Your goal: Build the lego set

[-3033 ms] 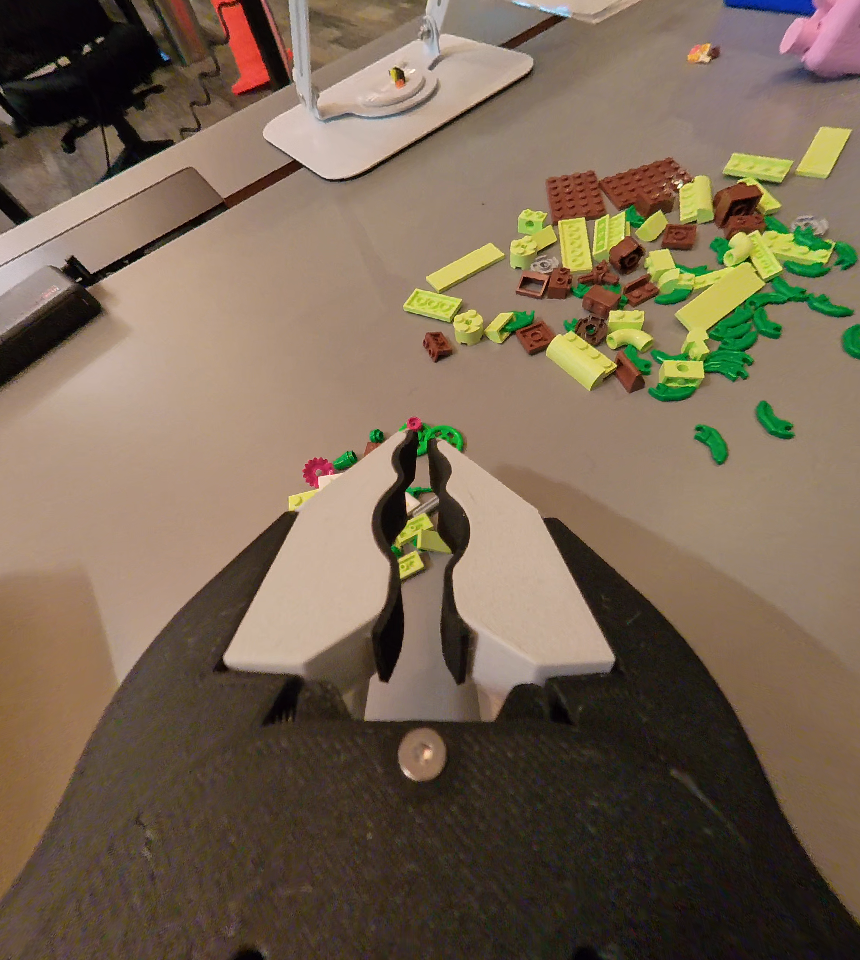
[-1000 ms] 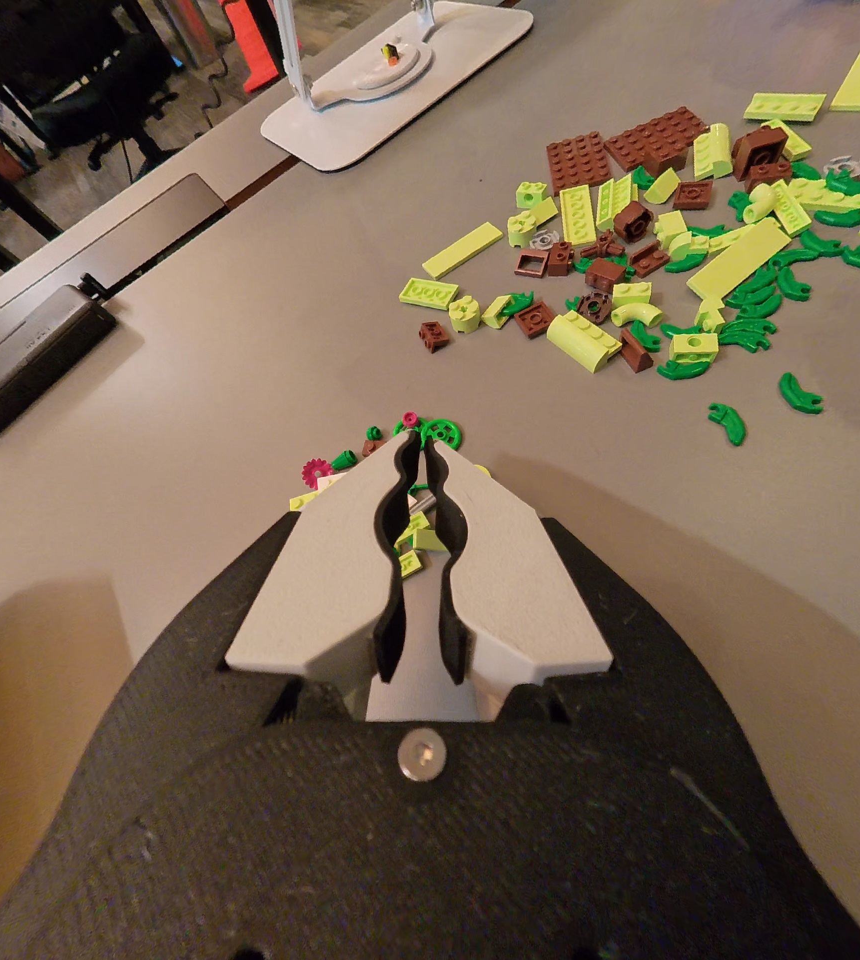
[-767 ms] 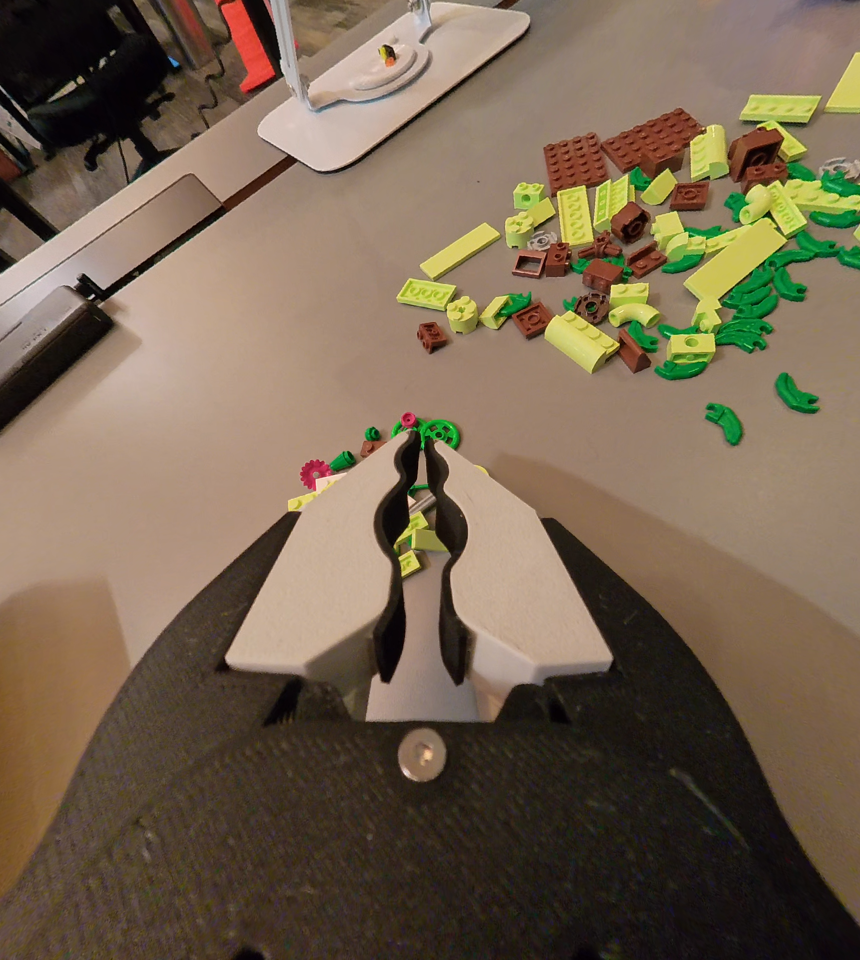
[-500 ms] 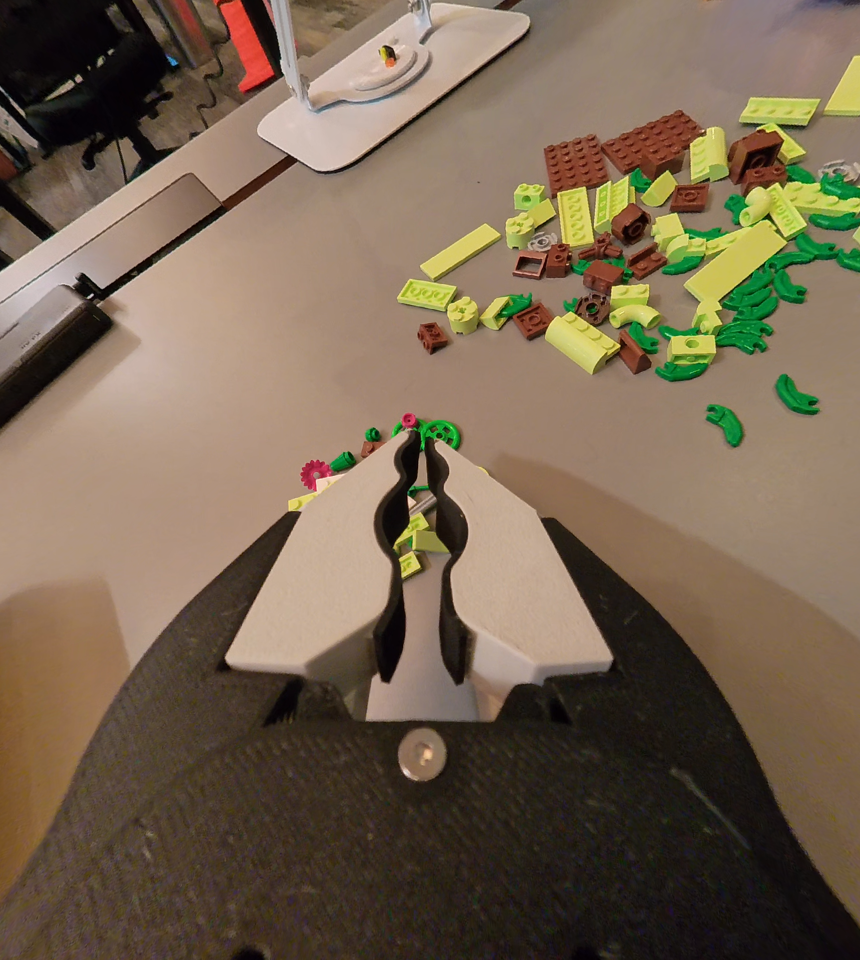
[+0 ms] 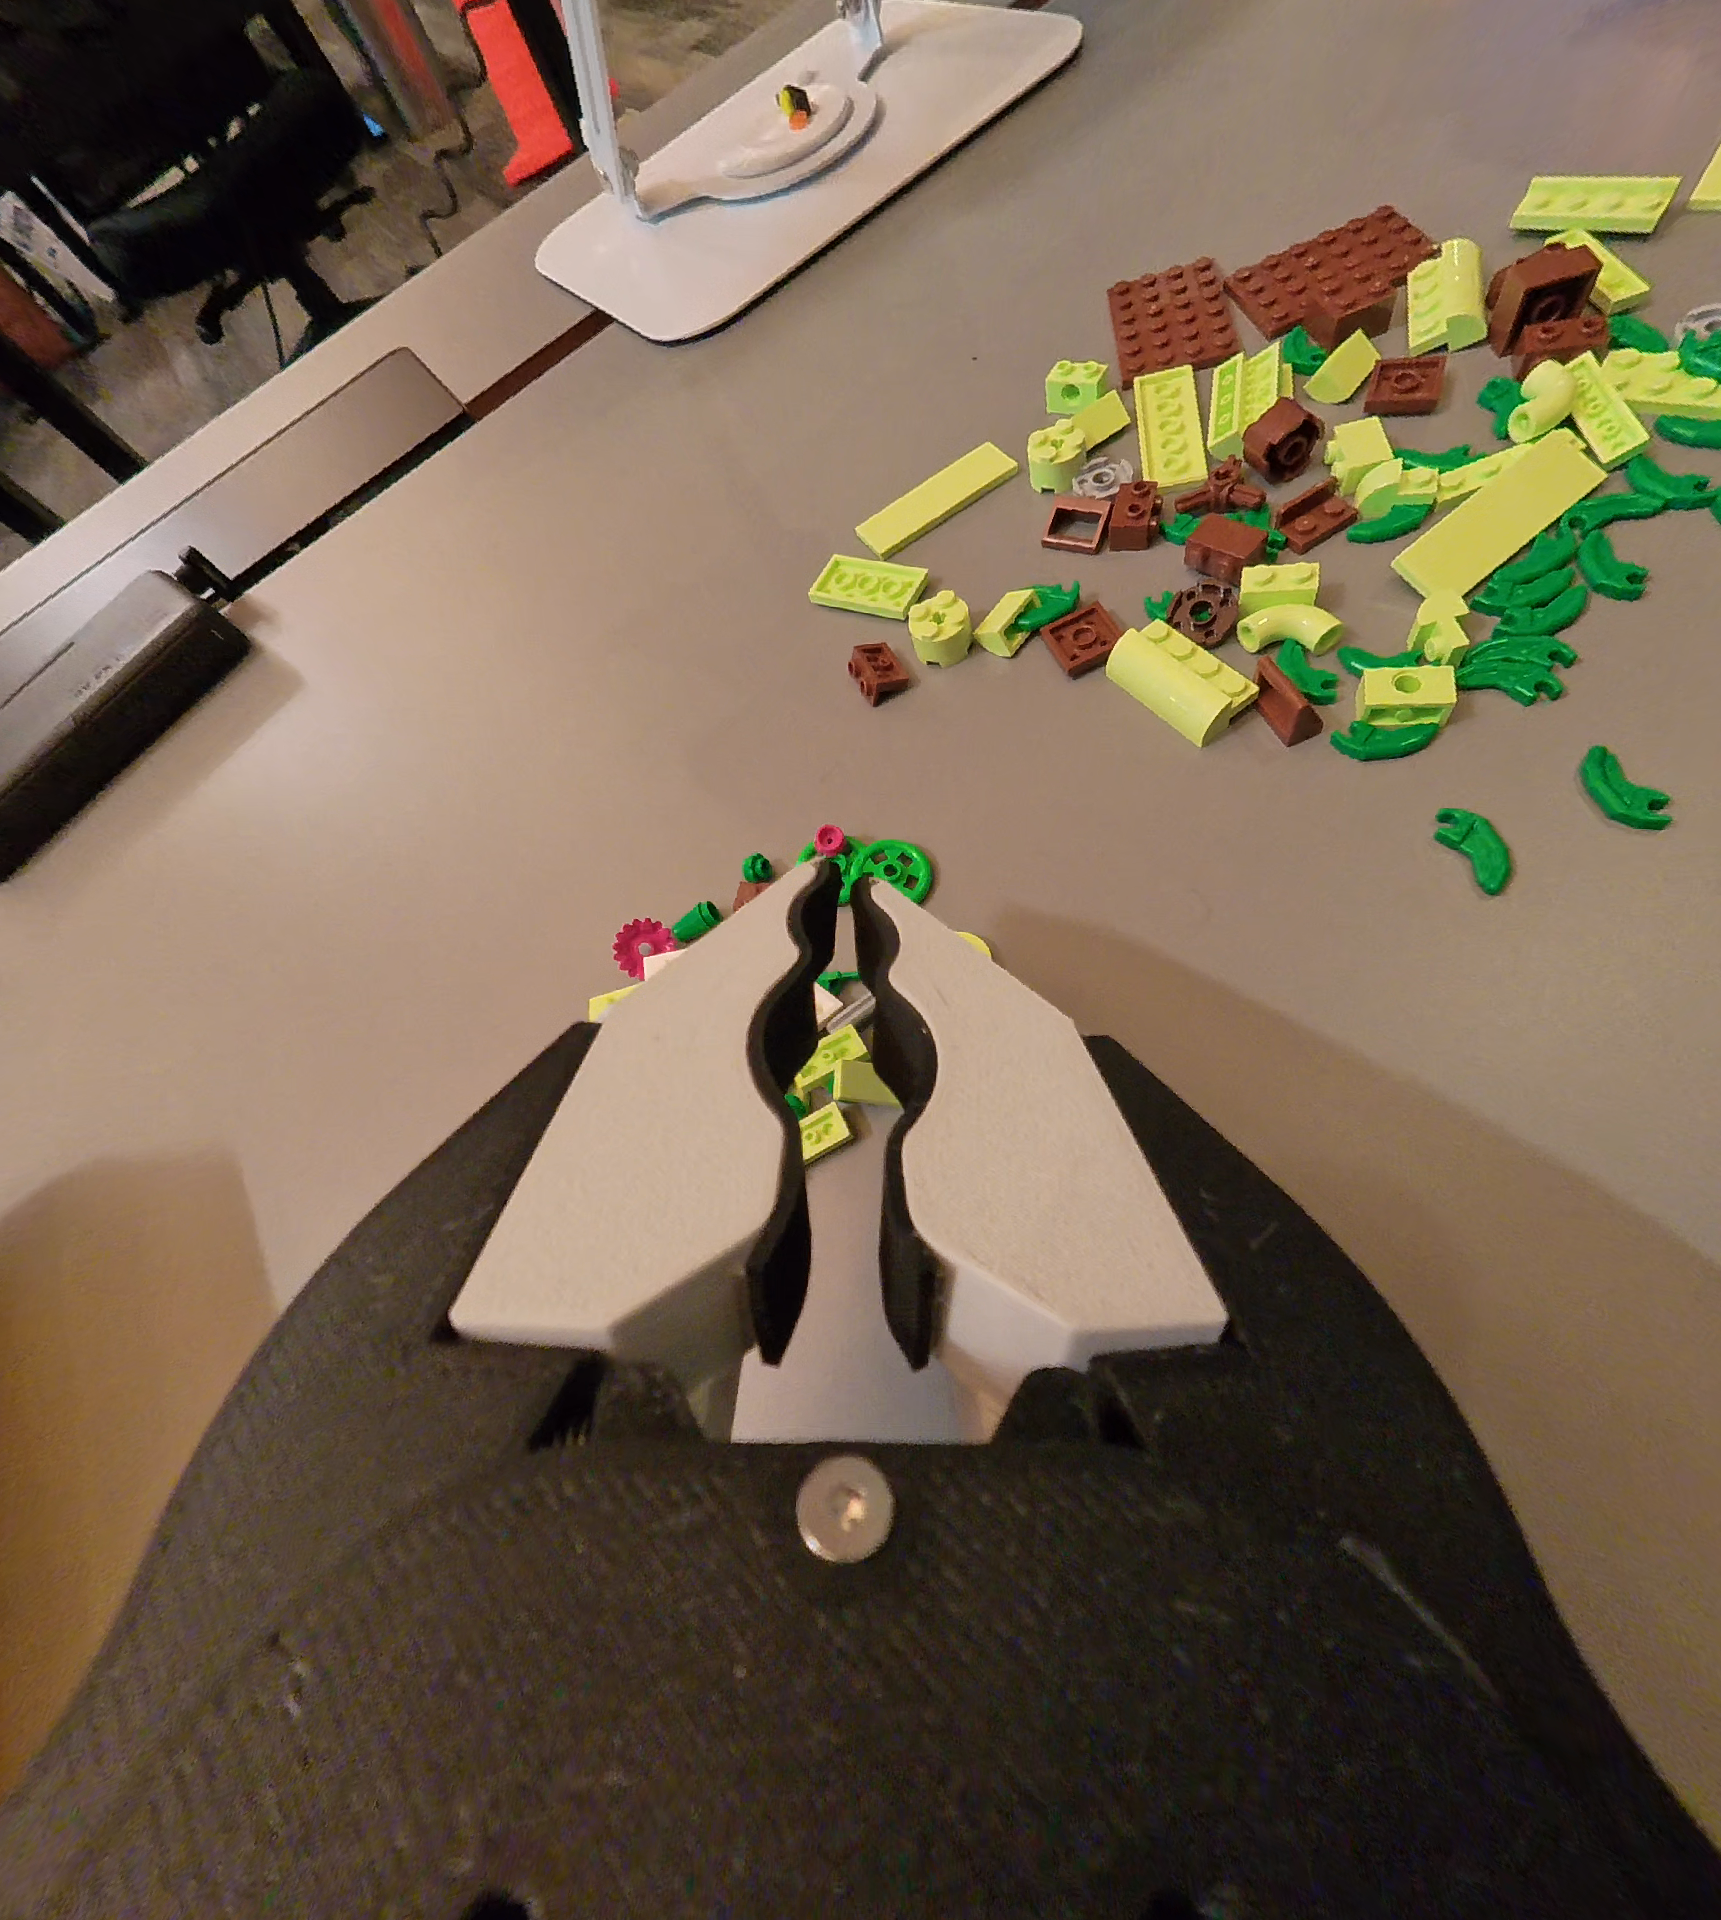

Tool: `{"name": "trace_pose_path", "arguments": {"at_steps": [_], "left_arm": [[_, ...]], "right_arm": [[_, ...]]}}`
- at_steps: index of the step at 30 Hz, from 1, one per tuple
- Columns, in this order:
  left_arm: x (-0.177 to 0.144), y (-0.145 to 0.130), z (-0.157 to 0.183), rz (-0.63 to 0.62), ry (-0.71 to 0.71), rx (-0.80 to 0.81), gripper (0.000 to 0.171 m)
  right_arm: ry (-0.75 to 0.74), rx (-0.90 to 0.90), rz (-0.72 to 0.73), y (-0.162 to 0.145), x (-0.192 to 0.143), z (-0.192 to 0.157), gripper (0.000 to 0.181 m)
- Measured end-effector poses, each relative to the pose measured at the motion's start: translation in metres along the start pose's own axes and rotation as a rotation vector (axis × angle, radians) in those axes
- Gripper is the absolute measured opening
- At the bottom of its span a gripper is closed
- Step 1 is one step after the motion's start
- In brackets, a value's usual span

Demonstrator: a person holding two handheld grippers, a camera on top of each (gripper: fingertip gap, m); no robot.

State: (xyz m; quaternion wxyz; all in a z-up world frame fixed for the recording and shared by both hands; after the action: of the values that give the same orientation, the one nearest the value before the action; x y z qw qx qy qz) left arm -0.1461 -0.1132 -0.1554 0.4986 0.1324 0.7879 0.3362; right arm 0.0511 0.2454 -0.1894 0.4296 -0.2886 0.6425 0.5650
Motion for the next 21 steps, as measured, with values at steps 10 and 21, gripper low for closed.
{"name": "trace_pose_path", "arguments": {"at_steps": [10,21], "left_arm": [[0.0046,0.0020,0.0003,-0.015,0.040,0.028,0.000],[0.0039,0.0017,0.0010,-0.012,0.062,0.038,0.000]], "right_arm": [[0.001,-0.003,-0.002,0.0001,0.0000,-0.0003,0.158],[0.001,-0.003,-0.002,0.0003,0.0000,-0.0003,0.159]]}}
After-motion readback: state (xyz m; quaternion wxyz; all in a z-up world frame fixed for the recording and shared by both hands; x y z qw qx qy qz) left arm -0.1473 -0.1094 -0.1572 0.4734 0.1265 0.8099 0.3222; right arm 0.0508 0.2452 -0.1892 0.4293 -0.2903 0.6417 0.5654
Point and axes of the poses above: each gripper's, where its closed fingertips meet, x out along the fingers, y out of its top, z = x × y across the jaws, the point moved 5 cm from there along -x, back along the fingers, and after that the axes turned 15 degrees about -z, right-handed, at the moved point
